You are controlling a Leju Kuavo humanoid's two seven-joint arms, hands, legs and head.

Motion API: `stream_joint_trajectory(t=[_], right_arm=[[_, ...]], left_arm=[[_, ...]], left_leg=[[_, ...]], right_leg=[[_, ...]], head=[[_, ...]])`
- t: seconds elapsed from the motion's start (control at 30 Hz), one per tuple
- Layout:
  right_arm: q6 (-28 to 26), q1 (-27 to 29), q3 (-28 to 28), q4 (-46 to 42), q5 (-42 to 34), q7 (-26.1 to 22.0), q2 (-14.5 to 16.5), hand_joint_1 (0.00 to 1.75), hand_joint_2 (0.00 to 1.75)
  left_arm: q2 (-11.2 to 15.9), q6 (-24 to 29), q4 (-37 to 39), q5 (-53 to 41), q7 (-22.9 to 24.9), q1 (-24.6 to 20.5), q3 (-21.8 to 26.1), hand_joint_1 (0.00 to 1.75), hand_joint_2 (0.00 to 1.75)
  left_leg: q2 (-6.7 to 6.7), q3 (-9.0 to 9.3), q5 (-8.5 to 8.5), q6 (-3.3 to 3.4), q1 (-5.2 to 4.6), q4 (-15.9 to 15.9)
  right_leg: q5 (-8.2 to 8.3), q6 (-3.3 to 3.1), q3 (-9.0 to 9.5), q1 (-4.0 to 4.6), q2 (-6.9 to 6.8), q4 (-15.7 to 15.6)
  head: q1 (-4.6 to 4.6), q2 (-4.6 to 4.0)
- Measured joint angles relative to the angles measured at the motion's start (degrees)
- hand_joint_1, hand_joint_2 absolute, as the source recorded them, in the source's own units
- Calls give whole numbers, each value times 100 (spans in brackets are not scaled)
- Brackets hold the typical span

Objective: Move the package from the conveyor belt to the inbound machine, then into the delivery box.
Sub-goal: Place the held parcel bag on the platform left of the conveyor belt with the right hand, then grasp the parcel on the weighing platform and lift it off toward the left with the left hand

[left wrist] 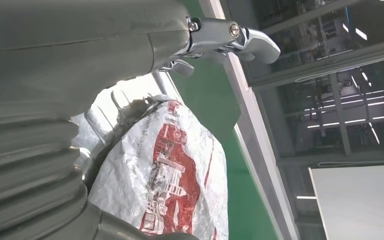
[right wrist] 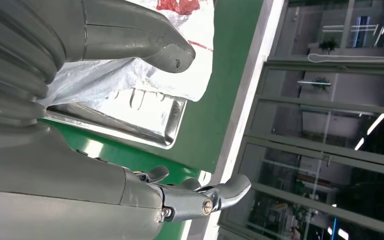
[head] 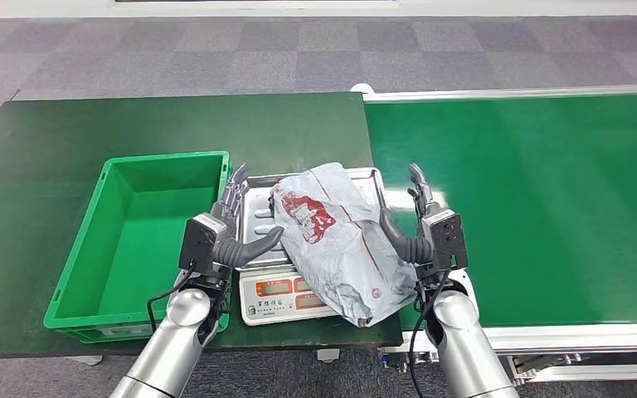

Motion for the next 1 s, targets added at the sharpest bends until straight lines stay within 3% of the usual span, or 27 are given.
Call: stream_joint_trajectory(t=[0.2,0.43,0.6,0.7,0.8,0.87,1.0], right_arm=[[5,12,-2,-13,-19,-7,-10,0,175],[177,188,-258,-134,-719,-281,-14,0,175],[305,264,-424,-152,-916,-367,-14,0,175],[499,218,-434,-186,-1005,-388,-12,0,175],[655,117,-434,-228,-1072,-352,-11,0,175],[705,77,-434,-246,-1098,-325,-12,0,175],[780,58,-434,-251,-1176,-326,-22,0,175]], left_arm=[[2,2,10,-14,3,-7,-5,0,175],[36,-32,167,-503,121,-232,-154,0,175],[106,-515,593,-1313,242,-616,-508,0,175],[161,-1454,1253,-2329,-25,-1192,-979,0,175],[204,-2395,2095,-3230,-546,-1916,-1883,0,175],[202,-2491,2469,-3392,-688,-2196,-2377,0,175],[209,-2488,2912,-3398,-714,-2571,-2896,0,175]], left_leg=[[0,1,1,0,0,0],[-4,-1,2,2,-1,0],[-4,-1,4,3,-5,1],[-5,-4,12,4,-5,3],[-4,-6,19,6,-9,3],[3,-5,19,6,-11,3],[-1,-7,19,7,-11,3]], right_leg=[[0,0,0,0,0,0],[0,0,1,0,-6,0],[2,2,0,-8,-8,0],[7,2,-3,-10,-10,0],[15,3,-4,-11,-7,2],[18,2,-6,-11,1,3],[19,3,-7,-11,-2,3]], head=[[0,0],[0,0],[-1,0],[-1,0],[-1,1],[0,1],[-1,1]])
